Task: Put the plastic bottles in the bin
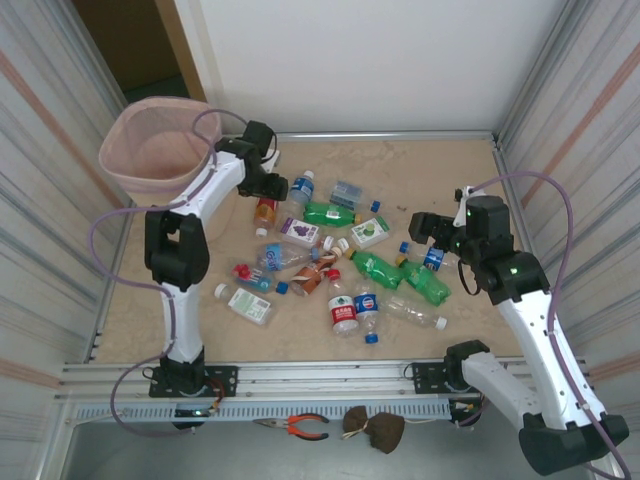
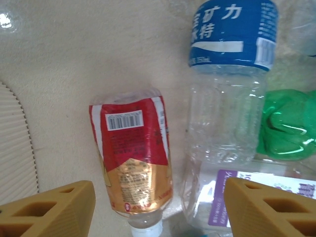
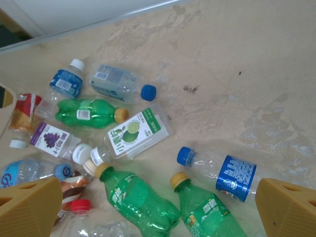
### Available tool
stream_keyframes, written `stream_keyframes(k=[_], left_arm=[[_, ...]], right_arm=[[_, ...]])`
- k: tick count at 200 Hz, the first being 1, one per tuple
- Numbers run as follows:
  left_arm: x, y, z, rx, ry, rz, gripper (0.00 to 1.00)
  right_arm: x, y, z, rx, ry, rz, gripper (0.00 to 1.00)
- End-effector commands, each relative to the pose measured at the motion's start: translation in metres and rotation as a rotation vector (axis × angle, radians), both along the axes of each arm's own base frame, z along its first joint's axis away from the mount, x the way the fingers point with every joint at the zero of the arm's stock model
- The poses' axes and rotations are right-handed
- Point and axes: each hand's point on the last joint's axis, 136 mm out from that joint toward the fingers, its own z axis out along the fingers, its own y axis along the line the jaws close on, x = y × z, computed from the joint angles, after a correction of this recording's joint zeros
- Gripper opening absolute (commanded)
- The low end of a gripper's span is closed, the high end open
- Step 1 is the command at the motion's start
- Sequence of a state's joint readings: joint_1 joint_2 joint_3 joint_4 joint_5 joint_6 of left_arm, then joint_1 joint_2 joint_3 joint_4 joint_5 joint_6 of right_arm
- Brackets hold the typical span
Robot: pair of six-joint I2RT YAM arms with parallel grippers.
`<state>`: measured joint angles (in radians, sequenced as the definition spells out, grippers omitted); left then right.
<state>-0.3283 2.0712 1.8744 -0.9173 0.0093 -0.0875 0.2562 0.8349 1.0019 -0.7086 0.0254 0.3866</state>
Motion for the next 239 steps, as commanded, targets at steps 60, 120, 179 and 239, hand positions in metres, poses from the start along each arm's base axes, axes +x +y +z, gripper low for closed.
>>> stream_keyframes(k=[60, 120, 179, 239], left_arm=[[0.016, 0.004, -0.05, -0.018, 0.047, 0.044, 0.65], [0.018, 0.01, -0.075, 0.0, 0.082, 0.063, 0.65], [0.02, 0.011, -0.084, -0.005, 0.095, 0.061, 0.66], [0.016, 0.011, -0.092, -0.007, 0.122, 0.058, 0.71]], right_arm=[[-0.006, 0.003, -0.003, 0.033, 0.016, 0.001, 0.99], [-0.007, 0.002, -0.001, 0.029, 0.014, -0.003, 0.99], [-0.007, 0.002, 0.004, 0.028, 0.01, -0.002, 0.99], [-0.006, 0.003, 0.003, 0.033, 0.011, 0.004, 0.99]])
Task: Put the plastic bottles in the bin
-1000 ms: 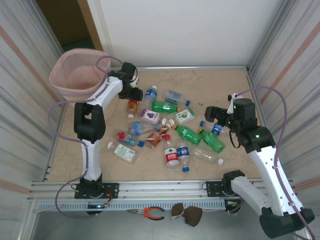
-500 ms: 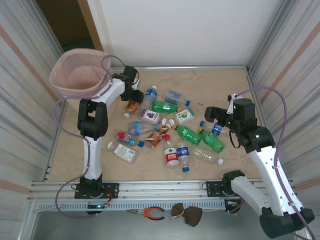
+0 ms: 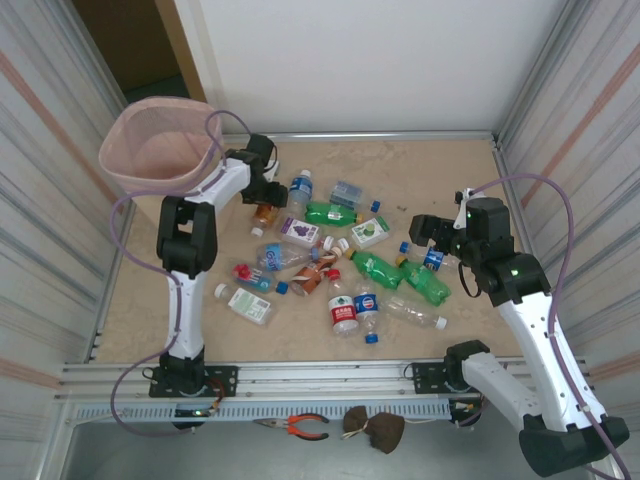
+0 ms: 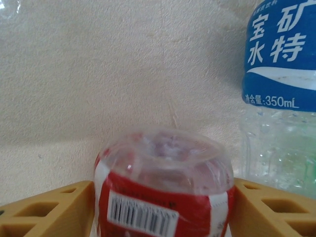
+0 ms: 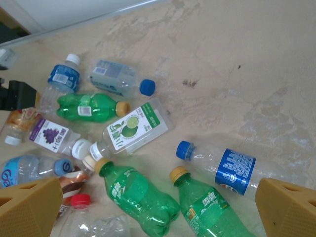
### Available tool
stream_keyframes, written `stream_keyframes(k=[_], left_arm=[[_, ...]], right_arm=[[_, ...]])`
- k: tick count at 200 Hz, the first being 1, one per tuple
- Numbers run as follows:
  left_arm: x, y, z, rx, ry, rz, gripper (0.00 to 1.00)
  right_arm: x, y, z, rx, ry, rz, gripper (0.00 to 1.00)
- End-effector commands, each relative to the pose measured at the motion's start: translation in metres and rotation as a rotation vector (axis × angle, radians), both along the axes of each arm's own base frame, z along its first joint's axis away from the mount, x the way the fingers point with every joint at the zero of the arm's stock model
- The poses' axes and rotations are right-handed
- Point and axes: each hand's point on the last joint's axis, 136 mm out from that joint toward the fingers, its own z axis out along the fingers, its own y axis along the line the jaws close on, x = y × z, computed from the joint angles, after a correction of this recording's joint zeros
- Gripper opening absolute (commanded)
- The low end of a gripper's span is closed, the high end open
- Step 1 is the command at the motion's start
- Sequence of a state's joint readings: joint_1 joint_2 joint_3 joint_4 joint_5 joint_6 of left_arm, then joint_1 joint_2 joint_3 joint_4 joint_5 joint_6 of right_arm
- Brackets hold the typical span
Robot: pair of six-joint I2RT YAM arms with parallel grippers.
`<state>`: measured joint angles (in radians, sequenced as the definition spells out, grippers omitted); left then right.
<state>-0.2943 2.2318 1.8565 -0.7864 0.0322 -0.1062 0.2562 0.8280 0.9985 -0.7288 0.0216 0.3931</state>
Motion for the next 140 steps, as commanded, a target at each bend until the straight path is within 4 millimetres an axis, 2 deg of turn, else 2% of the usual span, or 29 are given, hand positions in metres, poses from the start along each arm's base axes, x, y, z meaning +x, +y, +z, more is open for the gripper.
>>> stream_keyframes(k=[1, 36, 94, 117, 140], left_arm=[[-0.009, 0.006, -0.02, 0.004, 0.068, 0.014, 0.71], [-0.01, 0.006, -0.018, 0.005, 0.067, 0.014, 0.68], [-0.008, 0.008, -0.002, 0.009, 0.034, 0.015, 0.63], [-0.007, 0.007, 0.013, 0.002, 0.011, 0.011, 0.62], [-0.006, 0.006, 0.037, -0.003, -0.033, 0.01, 0.62]], right_arm=[[-0.002, 0.004, 0.007, 0.03, -0.007, 0.004, 0.99], [-0.002, 0.004, 0.007, 0.032, -0.008, 0.003, 0.99], [-0.003, 0.004, 0.006, 0.036, -0.008, 0.002, 0.99], [-0.004, 0.003, 0.008, 0.034, -0.014, -0.001, 0.99], [-0.005, 0.002, 0.01, 0.033, -0.017, -0.002, 0.99]])
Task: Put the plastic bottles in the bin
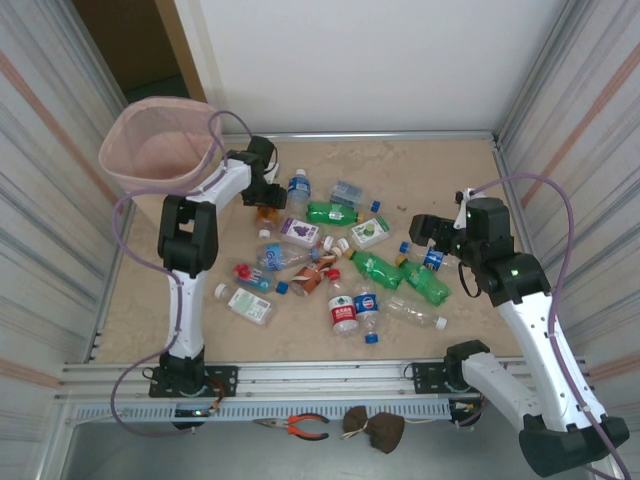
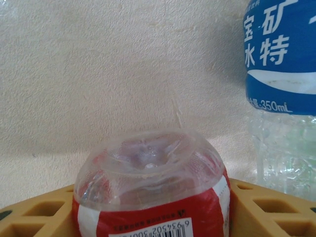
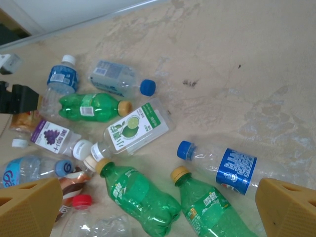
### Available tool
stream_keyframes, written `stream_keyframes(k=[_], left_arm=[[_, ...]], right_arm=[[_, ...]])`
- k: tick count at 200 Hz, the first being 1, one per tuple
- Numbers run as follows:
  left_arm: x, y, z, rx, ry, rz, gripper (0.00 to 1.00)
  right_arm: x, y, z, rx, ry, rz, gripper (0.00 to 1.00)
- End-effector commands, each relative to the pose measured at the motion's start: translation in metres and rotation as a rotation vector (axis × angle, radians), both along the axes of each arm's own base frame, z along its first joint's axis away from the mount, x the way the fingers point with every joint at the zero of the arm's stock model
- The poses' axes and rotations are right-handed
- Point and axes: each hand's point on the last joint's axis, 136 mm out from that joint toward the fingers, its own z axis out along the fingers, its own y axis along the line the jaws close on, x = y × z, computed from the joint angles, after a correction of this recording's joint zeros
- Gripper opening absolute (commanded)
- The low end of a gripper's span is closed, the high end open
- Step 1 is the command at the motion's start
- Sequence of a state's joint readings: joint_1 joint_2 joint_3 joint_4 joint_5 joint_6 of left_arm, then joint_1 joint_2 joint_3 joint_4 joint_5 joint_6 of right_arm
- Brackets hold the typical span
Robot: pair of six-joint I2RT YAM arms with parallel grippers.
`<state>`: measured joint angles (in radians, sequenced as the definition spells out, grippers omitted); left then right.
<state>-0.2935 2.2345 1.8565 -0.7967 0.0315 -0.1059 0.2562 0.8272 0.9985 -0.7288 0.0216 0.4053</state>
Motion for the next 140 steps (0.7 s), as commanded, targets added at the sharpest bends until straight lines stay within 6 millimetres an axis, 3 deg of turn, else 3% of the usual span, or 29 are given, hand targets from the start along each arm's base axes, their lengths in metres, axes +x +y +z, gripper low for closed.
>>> stream_keyframes(k=[1, 31, 35, 86, 140], left_arm=[[-0.003, 0.005, 0.041, -0.007, -0.05, 0.009, 0.62], [-0.003, 0.003, 0.073, 0.001, -0.107, -0.001, 0.62], [-0.004, 0.002, 0.088, -0.003, -0.137, -0.004, 0.62], [-0.008, -0.003, 0.161, -0.007, -0.286, -0.026, 0.62], [-0.023, -0.011, 0.258, -0.054, -0.513, -0.076, 0.62]], right_arm=[[-0.005, 0.002, 0.01, 0.023, -0.018, 0.004, 0.99], [-0.006, 0.002, 0.011, 0.023, -0.023, 0.004, 0.99], [-0.006, 0.002, 0.011, 0.024, -0.022, 0.004, 0.99], [-0.006, 0.001, 0.013, 0.021, -0.032, 0.002, 0.99], [-0.004, 0.001, 0.014, 0.014, -0.034, 0.006, 0.99]])
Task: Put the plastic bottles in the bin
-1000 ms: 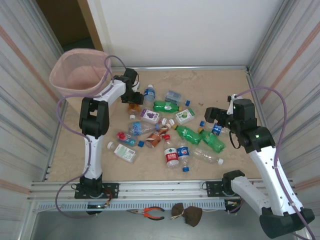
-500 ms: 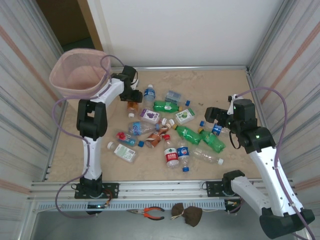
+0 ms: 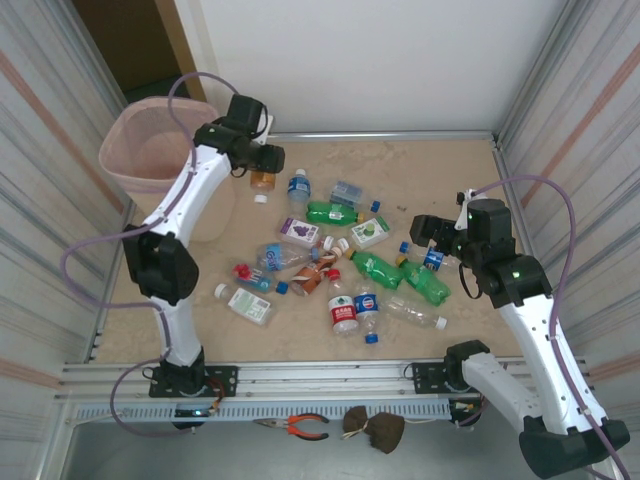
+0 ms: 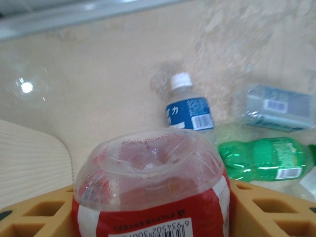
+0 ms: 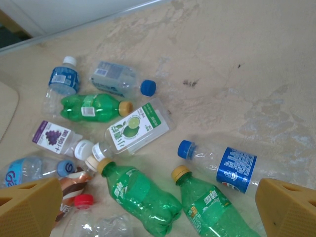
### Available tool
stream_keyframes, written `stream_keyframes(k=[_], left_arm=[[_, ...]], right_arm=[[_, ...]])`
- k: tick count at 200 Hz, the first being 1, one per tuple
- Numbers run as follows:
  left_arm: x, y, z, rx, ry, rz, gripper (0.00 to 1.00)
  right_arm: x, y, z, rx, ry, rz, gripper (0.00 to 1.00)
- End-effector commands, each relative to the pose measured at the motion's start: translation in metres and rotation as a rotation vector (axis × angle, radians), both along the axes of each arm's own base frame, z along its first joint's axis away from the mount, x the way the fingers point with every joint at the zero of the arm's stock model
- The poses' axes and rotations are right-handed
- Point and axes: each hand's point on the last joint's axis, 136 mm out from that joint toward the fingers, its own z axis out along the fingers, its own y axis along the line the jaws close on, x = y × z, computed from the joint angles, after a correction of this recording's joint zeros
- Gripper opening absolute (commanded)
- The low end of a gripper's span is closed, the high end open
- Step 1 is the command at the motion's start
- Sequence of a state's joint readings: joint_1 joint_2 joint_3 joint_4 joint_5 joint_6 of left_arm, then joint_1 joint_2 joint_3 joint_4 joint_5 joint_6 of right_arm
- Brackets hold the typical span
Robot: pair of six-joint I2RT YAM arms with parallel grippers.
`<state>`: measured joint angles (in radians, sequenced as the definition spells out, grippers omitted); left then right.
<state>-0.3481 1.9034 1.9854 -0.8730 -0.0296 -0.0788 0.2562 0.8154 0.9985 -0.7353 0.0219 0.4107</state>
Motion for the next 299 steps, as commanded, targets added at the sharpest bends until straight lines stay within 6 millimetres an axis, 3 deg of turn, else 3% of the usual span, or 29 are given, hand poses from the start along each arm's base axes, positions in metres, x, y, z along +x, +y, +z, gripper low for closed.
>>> stream_keyframes(k=[1, 44, 68, 104, 152, 193, 226, 299], left_arm=[[-0.013, 0.003, 0.058, 0.003, -0.134, -0.024, 0.62], [-0.027, 0.018, 0.135, 0.01, -0.343, -0.019, 0.62], [-0.033, 0.038, 0.166, 0.043, -0.409, 0.011, 0.62], [-0.033, 0.086, 0.186, 0.075, -0.443, 0.104, 0.62], [-0.022, 0.159, 0.189, 0.067, -0.434, 0.244, 0.62], [-0.006, 0.2, 0.157, 0.139, -0.354, 0.326, 0.61], [0.006, 0.221, 0.103, 0.212, -0.239, 0.368, 0.61], [0.016, 0.254, -0.004, 0.15, 0.012, 0.437, 0.59]], right_arm=[[-0.002, 0.002, 0.013, 0.009, -0.031, 0.01, 0.99], [0.002, 0.004, 0.012, 0.009, -0.029, 0.014, 0.99], [0.003, 0.005, 0.012, 0.013, -0.028, 0.018, 0.99], [0.006, 0.006, 0.01, 0.018, -0.028, 0.018, 0.99], [0.01, 0.009, 0.012, 0.018, -0.024, 0.029, 0.99], [0.013, 0.011, 0.011, 0.023, -0.019, 0.033, 0.99], [0.014, 0.012, 0.01, 0.025, -0.019, 0.035, 0.99], [0.015, 0.016, 0.01, 0.035, -0.012, 0.047, 0.99]])
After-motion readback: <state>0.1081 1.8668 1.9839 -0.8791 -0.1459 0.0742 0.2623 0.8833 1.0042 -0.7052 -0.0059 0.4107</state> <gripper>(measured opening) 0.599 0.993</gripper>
